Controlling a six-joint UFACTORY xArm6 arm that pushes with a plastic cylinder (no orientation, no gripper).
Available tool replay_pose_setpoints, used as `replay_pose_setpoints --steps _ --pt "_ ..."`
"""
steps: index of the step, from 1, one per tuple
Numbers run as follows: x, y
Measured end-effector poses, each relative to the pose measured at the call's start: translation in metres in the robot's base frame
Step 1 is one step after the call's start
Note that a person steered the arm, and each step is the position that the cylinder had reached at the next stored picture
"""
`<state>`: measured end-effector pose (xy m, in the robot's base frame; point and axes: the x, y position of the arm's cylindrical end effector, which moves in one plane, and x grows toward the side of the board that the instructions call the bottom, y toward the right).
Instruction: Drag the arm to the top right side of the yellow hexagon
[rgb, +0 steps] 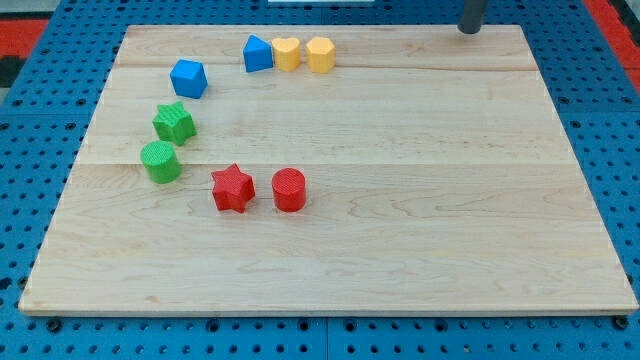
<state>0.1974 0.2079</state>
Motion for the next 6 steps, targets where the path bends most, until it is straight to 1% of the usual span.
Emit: replay_pose_setpoints --steps 2,3,4,6 --pt "0.015 -0.044" --pt "0.015 -0.044" --pt "0.015 -0.057" --pt "0.016 -0.132"
